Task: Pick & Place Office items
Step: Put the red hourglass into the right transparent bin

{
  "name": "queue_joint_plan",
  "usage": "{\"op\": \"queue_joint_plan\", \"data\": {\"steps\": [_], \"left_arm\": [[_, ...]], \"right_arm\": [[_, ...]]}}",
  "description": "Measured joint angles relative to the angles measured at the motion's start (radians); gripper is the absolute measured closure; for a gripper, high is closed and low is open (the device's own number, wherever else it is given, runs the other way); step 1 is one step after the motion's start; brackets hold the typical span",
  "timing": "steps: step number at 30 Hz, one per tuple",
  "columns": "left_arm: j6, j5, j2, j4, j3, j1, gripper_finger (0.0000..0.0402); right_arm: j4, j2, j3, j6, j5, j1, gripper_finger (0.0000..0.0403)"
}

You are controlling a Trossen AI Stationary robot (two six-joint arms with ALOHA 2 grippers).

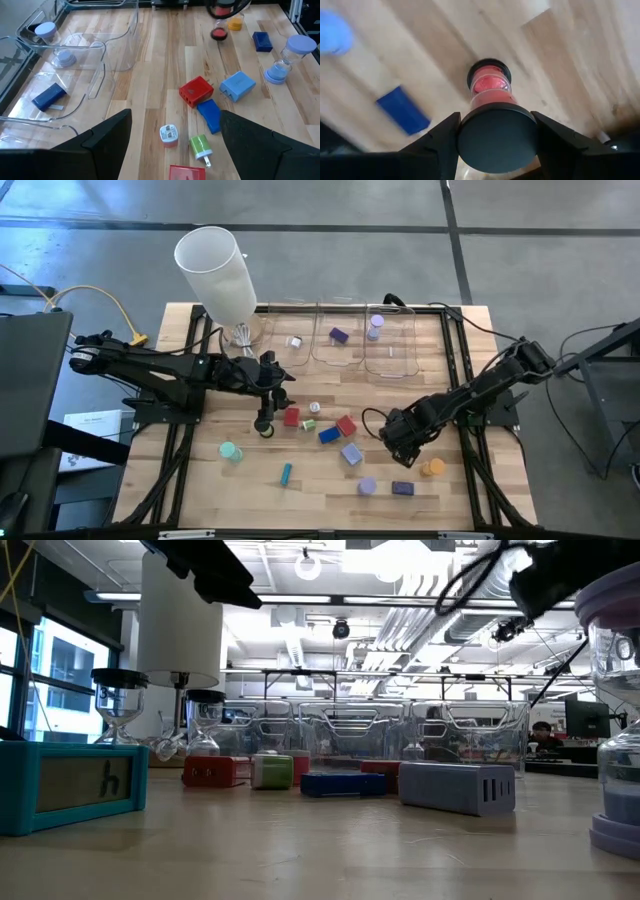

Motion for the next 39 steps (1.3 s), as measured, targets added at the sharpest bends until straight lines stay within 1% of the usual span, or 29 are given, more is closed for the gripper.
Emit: {"op": "queue_joint_plan", "data": {"steps": [3, 6, 9, 12, 15, 17, 23, 32, 34, 39], "left_arm": [[0.0, 0.0, 0.0, 0.0, 0.0, 0.0, 0.0108], [0.0, 0.0, 0.0, 0.0, 0.0, 0.0, 0.0108], [0.0, 0.0, 0.0, 0.001, 0.0, 0.0, 0.0108], [0.0, 0.0, 0.0, 0.006, 0.0, 0.0, 0.0108], [0.001, 0.0, 0.0, 0.006, 0.0, 0.0, 0.0108], [0.0, 0.0, 0.0, 0.006, 0.0, 0.0, 0.0108], [0.001, 0.0, 0.0, 0.006, 0.0, 0.0, 0.0108], [0.009, 0.0, 0.0, -0.003, 0.0, 0.0, 0.0108], [0.02, 0.0, 0.0, -0.004, 0.0, 0.0, 0.0108], [0.023, 0.0, 0.0, -0.004, 0.0, 0.0, 0.0108]], "right_arm": [[-0.067, 0.0, 0.089, -0.045, 0.005, -0.025, 0.0204], [-0.2, 0.0, 0.208, -0.071, 0.033, -0.056, 0.0204], [-0.306, 0.0, 0.335, -0.129, 0.112, -0.095, 0.0204], [-0.399, 0.0, 0.451, -0.186, 0.219, -0.151, 0.0204], [-0.413, -0.002, 0.506, -0.291, 0.264, -0.233, 0.0204], [-0.412, 0.0, 0.525, -0.359, 0.283, -0.304, 0.0204], [-0.414, 0.005, 0.529, -0.581, 0.284, -0.52, 0.0204], [-0.397, 0.032, 0.53, -0.781, 0.318, -0.848, 0.0204], [-0.386, 0.051, 0.529, -0.824, 0.305, -0.921, 0.0204], [-0.336, 0.11, 0.529, -0.915, 0.253, -1.051, 0.0204]]}}
